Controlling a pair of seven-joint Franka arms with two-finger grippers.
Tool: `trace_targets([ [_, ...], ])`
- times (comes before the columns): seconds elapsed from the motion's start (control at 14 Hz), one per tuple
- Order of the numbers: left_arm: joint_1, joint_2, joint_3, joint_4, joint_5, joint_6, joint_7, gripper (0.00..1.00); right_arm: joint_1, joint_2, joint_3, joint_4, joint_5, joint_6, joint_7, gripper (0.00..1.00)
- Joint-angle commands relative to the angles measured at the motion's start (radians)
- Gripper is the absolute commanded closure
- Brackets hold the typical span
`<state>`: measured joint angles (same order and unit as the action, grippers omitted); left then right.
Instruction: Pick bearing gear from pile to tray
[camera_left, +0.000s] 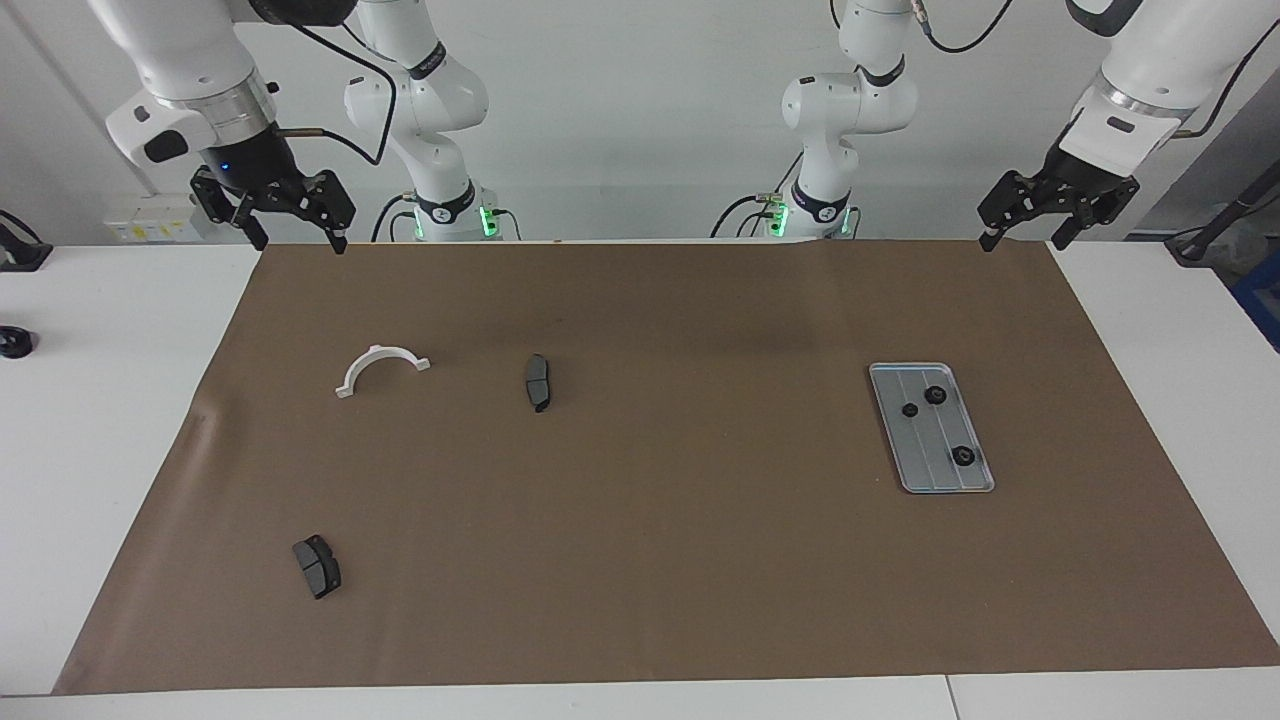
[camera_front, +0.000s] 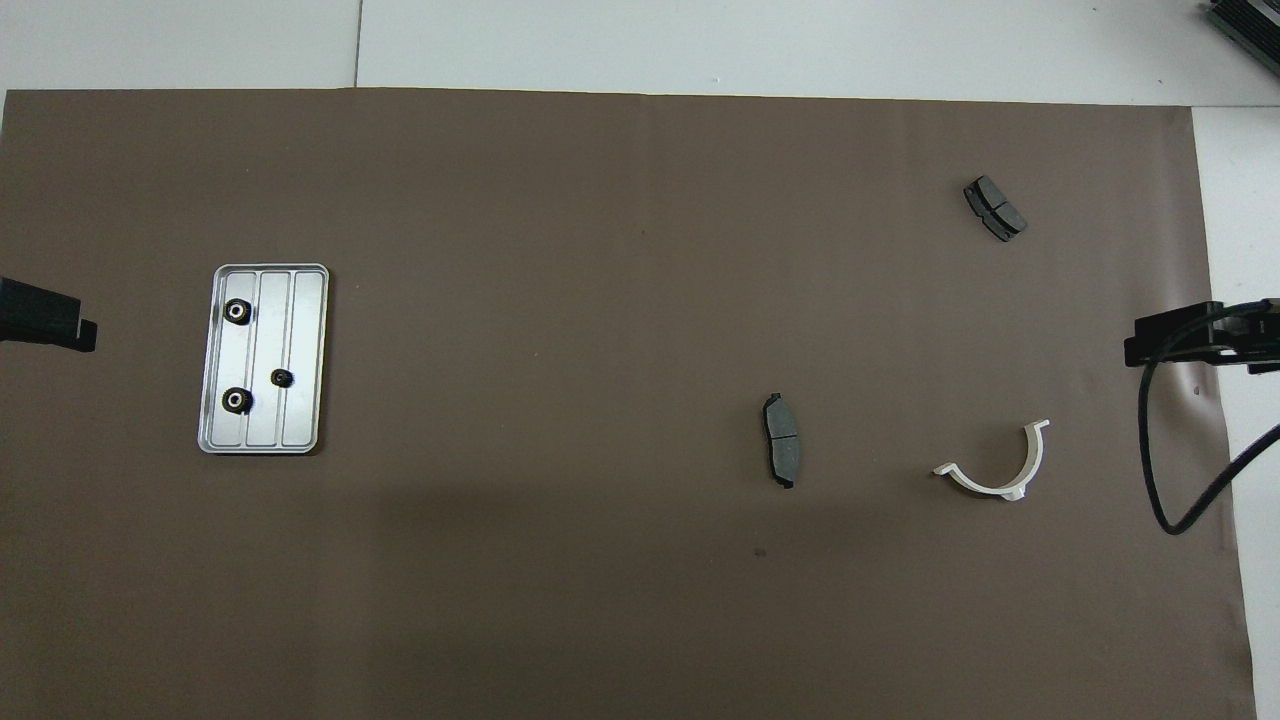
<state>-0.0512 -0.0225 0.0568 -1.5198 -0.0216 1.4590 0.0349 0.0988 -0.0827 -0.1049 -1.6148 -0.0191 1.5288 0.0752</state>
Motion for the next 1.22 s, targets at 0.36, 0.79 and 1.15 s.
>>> trace_targets([
  [0.36, 0.030, -0.053, -0.028, -0.069, 0.028, 0.012, 0.014, 0.00, -0.002, -0.015, -0.001, -0.008, 0.018, -0.003, -0.017, 0.00],
  [0.79, 0.028, -0.059, -0.031, -0.092, 0.066, 0.063, 0.005, 0.00, -0.002, -0.015, -0.001, -0.008, 0.018, -0.003, -0.017, 0.00],
  [1.15, 0.030, -0.071, -0.029, -0.126, 0.055, 0.155, 0.007, 0.00, -0.002, -0.015, -0.001, -0.008, 0.018, -0.007, -0.014, 0.00],
])
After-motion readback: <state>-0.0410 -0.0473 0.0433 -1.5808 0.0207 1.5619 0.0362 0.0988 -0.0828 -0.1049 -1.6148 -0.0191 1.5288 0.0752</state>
